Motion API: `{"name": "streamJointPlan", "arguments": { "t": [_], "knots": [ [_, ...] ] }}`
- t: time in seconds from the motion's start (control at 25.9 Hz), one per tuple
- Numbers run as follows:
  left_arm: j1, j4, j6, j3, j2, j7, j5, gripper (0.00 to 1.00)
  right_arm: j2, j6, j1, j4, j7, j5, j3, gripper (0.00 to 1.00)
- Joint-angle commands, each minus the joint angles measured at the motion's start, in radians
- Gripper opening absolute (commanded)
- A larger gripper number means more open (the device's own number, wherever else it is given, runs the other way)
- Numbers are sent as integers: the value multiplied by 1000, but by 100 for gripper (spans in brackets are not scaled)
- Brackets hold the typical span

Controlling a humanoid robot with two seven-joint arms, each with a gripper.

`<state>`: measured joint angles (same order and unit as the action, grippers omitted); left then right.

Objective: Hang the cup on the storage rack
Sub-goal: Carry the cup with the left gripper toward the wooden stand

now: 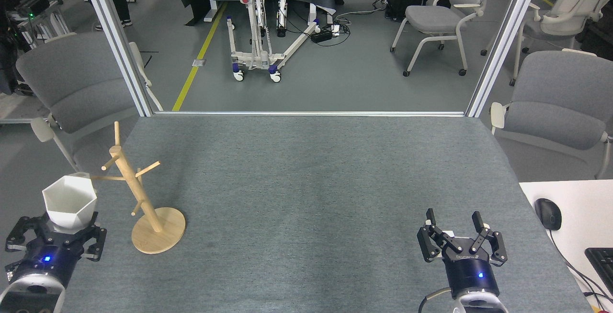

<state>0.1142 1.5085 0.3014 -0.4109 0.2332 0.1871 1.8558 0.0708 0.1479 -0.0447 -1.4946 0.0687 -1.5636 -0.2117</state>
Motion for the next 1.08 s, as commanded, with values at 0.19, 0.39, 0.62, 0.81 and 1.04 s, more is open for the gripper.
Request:
{"name": "streamJointPlan", "arguments": {
  "t": [0.19,0.39,0.62,0.81,1.04],
  "knots": [
    [18,2,-18,18,-26,12,36,0,4,-4,-4,0,3,0,0,99],
    [36,-19,-18,15,-25,14,34,0,6,-4,-9,0,2,0,-2,99],
    [53,-50,-16,10,-15,12,28,0,6,-4,-11,2,3,0,-2,99],
    [55,-45,-16,10,-15,12,28,0,7,-4,-9,4,3,0,-2,99],
    [44,-34,-1,9,-12,11,26,0,6,-4,-9,4,3,0,-2,99]
  ]
}}
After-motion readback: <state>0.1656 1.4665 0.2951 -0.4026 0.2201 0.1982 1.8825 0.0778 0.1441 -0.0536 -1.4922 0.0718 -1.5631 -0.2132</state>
